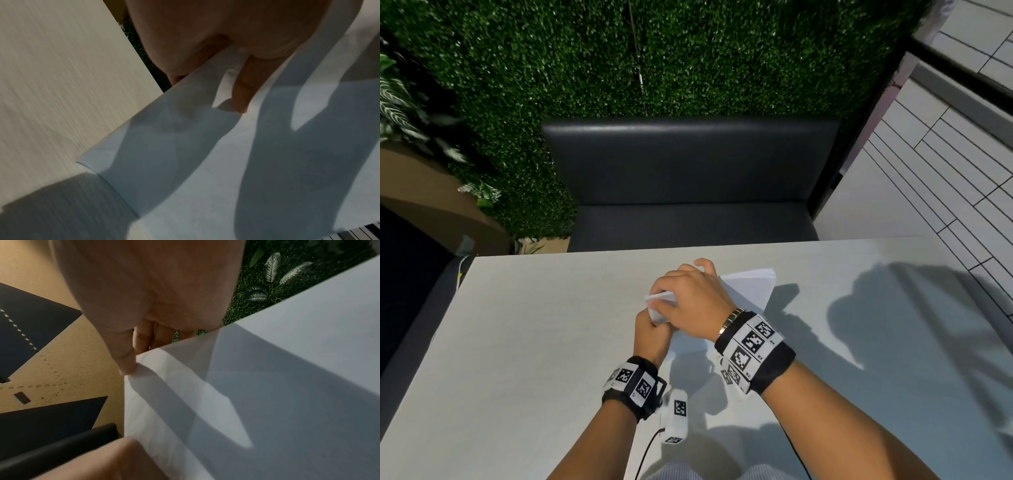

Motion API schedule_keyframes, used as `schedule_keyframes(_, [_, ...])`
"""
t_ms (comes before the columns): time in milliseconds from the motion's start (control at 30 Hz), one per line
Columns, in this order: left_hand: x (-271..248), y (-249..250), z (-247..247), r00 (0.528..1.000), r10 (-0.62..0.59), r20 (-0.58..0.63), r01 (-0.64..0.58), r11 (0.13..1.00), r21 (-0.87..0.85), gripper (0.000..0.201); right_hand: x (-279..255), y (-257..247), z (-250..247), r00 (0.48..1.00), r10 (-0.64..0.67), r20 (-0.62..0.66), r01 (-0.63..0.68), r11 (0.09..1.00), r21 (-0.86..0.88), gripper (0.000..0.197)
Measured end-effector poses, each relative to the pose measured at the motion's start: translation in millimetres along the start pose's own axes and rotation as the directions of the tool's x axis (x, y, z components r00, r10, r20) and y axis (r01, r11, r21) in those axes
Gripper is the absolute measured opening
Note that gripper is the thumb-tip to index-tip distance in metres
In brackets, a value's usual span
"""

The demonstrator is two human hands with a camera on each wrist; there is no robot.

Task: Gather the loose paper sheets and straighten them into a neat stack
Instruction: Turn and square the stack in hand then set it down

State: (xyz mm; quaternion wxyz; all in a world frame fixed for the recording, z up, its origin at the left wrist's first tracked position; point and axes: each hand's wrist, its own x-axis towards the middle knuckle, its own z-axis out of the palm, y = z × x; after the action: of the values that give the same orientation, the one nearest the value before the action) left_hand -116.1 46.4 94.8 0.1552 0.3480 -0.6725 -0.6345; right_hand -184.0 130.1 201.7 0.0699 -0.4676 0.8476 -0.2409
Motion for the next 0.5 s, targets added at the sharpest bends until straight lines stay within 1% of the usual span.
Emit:
schedule_keyframes(100, [1.5,-3.0,-0.6,1.000,-0.007,0.000,0.007,1.000,0.026,0.039,-0.2,-3.7,2.6,1.000,-0.008,-0.027,0.009,1.000,0.024,0.016])
schedule_keyframes(133, [2.8,-4.7,-1.2,1.000,-0.005,-0.001,0.005,0.999,0.040,0.036,-0.3,-4.7,3.3,0.999,-0.010,-0.030,0.010,1.000,0.022,0.016])
schedule_keyframes(233, [6.6,-9.8,-2.0,0.999,0.037,0.015,-0.038,0.997,0.067,0.020,-0.8,-5.7,5.2,0.999,-0.004,-0.038,0.004,1.000,0.011,0.019])
schedule_keyframes(333, [12.8,-17.4,-0.9,0.998,0.059,0.010,-0.060,0.995,0.086,0.020,-1.1,-6.0,5.9,0.998,-0.005,-0.057,0.006,1.000,0.021,0.024])
schedule_keyframes(433, [18.1,-20.0,4.4,0.995,0.101,0.000,-0.099,0.973,0.206,0.019,-1.9,-6.3,8.5,0.995,-0.018,-0.095,0.020,1.000,0.019,0.022])
schedule_keyframes(500, [20.6,-19.8,7.3,0.993,0.113,0.014,-0.113,0.960,0.257,0.013,-2.5,-7.9,10.7,0.992,-0.016,-0.122,0.018,1.000,0.014,0.019])
